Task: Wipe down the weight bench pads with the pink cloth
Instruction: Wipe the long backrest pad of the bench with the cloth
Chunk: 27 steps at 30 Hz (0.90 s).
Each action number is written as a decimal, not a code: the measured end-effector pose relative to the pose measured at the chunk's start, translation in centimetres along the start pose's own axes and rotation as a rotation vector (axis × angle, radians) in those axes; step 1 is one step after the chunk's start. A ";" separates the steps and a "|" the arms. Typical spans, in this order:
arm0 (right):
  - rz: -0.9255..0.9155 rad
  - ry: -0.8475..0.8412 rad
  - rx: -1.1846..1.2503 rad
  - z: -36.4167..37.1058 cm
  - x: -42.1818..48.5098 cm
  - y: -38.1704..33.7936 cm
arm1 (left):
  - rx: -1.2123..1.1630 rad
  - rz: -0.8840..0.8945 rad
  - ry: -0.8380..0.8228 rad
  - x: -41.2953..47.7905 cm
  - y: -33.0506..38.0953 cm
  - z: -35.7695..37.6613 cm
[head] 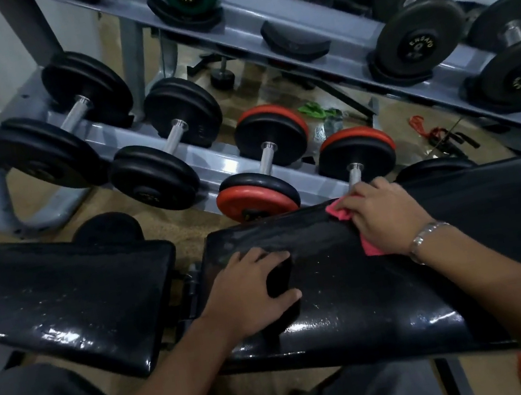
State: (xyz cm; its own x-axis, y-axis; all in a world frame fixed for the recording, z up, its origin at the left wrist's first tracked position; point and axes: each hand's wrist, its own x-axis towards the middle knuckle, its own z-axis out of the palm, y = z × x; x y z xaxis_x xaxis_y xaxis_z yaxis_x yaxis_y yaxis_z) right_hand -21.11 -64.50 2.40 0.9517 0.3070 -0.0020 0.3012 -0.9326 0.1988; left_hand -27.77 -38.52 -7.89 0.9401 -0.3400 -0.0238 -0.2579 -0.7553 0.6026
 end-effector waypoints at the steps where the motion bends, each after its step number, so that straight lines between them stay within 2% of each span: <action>1: 0.038 -0.012 -0.028 0.2 0.6 -0.2 | -0.004 0.003 0.000 -0.1 -0.1 0.0; 5: 0.024 -0.058 -0.018 1.2 2.6 -2.3 | -0.017 0.021 0.034 -0.4 -0.6 0.7; 11: -0.218 -0.010 0.075 1.2 -0.1 -2.2 | -0.100 0.087 -0.001 -1.5 -2.9 1.0; 16: 0.043 0.140 0.054 1.1 0.1 -1.7 | -0.105 0.067 -0.016 -1.6 -5.4 0.5; 18: 0.007 0.123 0.053 1.6 -0.7 -3.3 | -0.125 0.072 -0.001 -1.8 -5.8 0.8; 22: -0.183 0.097 0.125 1.2 -3.0 -3.3 | -0.164 0.063 0.052 -2.8 -6.2 2.1; 27: 0.043 0.125 0.084 1.6 -2.1 -4.2 | -0.142 0.074 0.083 -3.6 -6.4 2.9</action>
State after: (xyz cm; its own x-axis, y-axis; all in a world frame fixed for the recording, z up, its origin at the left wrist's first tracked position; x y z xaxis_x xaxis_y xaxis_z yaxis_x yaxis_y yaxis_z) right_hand -24.28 -61.52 -0.03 0.9507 0.2825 0.1279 0.2690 -0.9565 0.1132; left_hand -30.11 -34.08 -13.99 0.9364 -0.3399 0.0875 -0.2988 -0.6409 0.7071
